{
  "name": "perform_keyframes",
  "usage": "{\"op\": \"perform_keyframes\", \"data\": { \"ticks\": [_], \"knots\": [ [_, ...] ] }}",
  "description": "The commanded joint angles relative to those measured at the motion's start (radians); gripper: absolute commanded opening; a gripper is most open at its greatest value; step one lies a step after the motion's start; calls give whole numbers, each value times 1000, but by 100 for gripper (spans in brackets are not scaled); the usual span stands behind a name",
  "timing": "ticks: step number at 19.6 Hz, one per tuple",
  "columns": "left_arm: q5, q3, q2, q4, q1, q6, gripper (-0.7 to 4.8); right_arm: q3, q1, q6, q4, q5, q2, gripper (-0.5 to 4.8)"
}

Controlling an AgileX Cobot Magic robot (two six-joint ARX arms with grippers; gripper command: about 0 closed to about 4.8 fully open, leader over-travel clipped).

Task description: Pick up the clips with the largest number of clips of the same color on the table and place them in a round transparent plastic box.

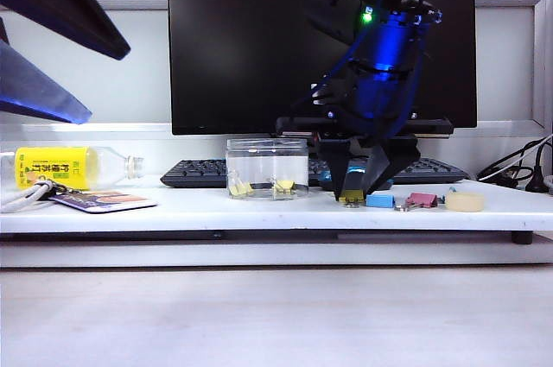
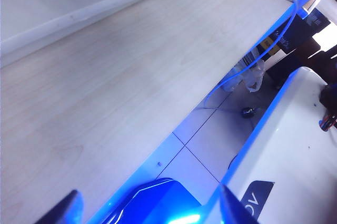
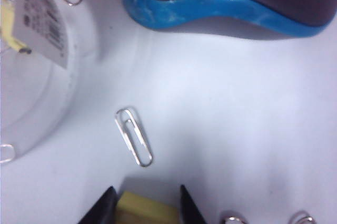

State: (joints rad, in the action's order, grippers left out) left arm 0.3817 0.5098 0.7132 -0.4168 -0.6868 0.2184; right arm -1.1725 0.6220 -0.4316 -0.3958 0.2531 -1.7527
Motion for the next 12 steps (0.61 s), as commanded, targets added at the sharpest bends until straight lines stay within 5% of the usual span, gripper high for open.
{"op": "perform_keyframes", "data": {
  "ticks": [1, 12],
  "knots": [
    [4, 3, -2, 3, -1, -1, 344, 0, -6, 22, -42, -27, -11, 142],
    [3, 3, -2, -3, -1, -1, 344, -296, -26, 179, -200, -20, -11, 144]
  ]
}}
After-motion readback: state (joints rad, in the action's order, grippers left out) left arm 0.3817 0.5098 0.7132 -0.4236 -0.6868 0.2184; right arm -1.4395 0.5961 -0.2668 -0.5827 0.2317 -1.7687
